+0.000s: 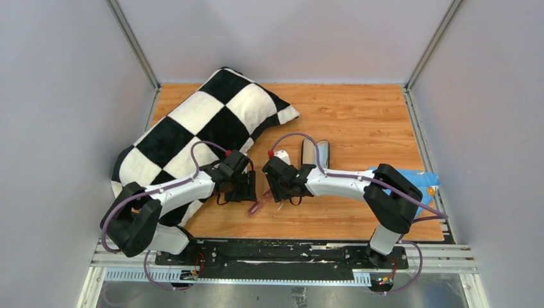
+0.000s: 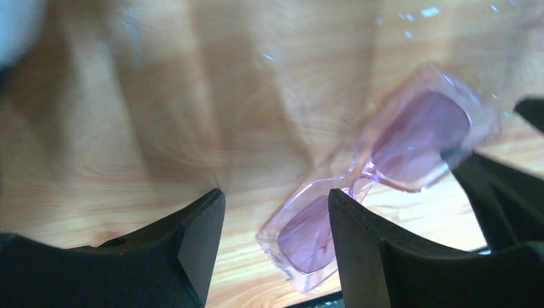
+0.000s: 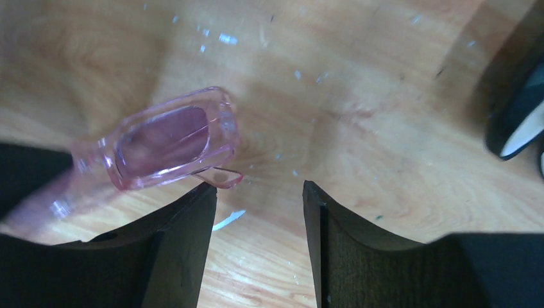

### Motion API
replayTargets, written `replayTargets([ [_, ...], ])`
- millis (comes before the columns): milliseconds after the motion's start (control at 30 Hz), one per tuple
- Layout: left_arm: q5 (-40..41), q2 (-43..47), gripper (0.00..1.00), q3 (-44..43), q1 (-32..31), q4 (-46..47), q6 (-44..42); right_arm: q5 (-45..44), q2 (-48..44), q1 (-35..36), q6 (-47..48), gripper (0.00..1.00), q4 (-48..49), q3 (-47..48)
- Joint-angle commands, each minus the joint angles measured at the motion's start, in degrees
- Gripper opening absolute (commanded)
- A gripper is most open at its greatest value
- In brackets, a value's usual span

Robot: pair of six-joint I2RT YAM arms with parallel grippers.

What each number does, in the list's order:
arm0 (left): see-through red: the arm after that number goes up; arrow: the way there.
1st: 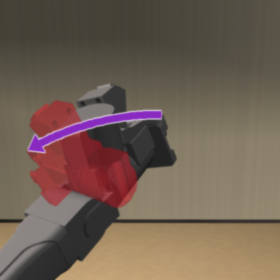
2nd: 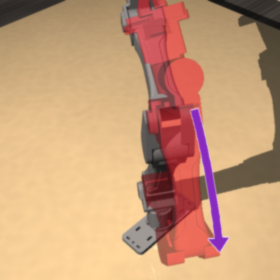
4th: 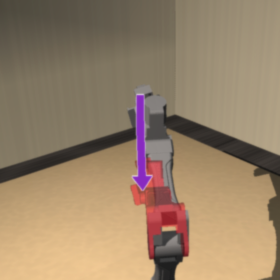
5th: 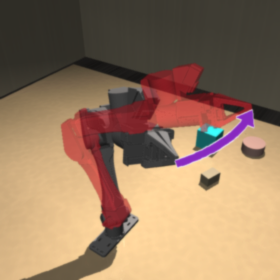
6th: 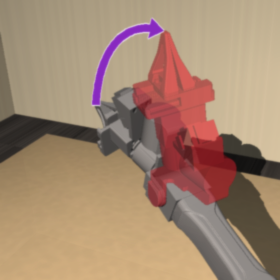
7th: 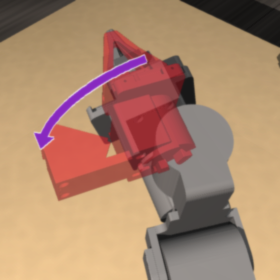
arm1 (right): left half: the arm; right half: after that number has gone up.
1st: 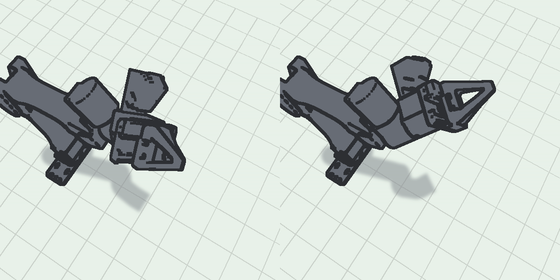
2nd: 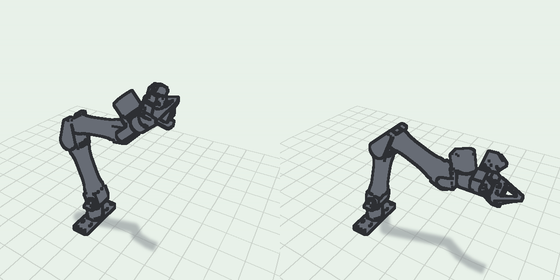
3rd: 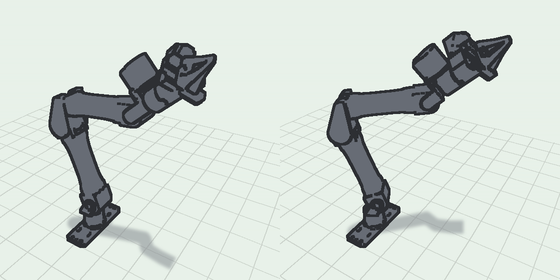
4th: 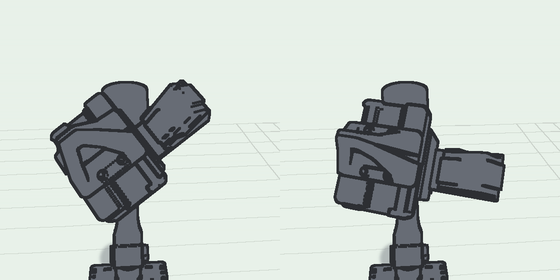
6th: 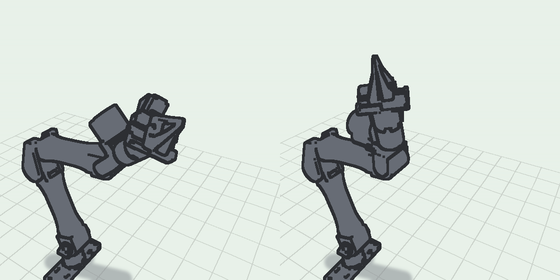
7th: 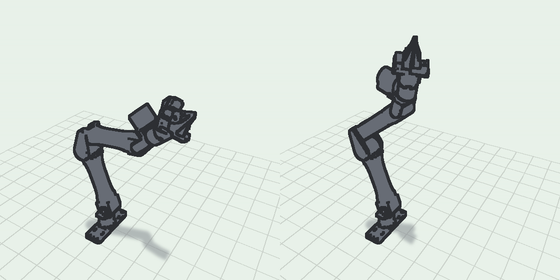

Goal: Organize the sunglasses
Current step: Adjust the sunglasses at the center of the board, then pick up the sunglasses from the center of the board.

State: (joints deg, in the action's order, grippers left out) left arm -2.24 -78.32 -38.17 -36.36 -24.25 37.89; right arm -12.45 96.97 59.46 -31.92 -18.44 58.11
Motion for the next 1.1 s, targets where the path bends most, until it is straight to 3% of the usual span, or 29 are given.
replayTargets([
  [0,-6.08,0.34,0.66,2.68,-2.65,0.65,3.64,-2.40,0.35,-1.94,0.98,0.57,-2.86,3.39],
  [267,-5.03,5.94,0.67,0.43,-2.66,-2.38,3.64,-1.28,-6.62,-2.60,-3.06,0.57,-5.90,0.53],
  [600,-0.54,12.19,0.67,-8.03,-0.22,-11.46,0.44,5.33,-9.74,-1.20,-23.41,0.58,-4.15,-1.61],
  [767,4.63,19.60,0.68,-11.31,1.26,-14.59,0.93,5.69,-7.55,-0.50,-32.28,0.63,-4.22,-0.78],
  [833,5.91,21.54,0.69,-11.80,1.37,-15.64,0.97,5.72,-6.16,-0.32,-34.32,0.74,-4.48,0.09],
  [1067,5.36,25.79,0.69,-10.29,1.33,-17.44,0.43,6.37,2.03,1.95,-38.65,0.75,-8.78,6.76],
])
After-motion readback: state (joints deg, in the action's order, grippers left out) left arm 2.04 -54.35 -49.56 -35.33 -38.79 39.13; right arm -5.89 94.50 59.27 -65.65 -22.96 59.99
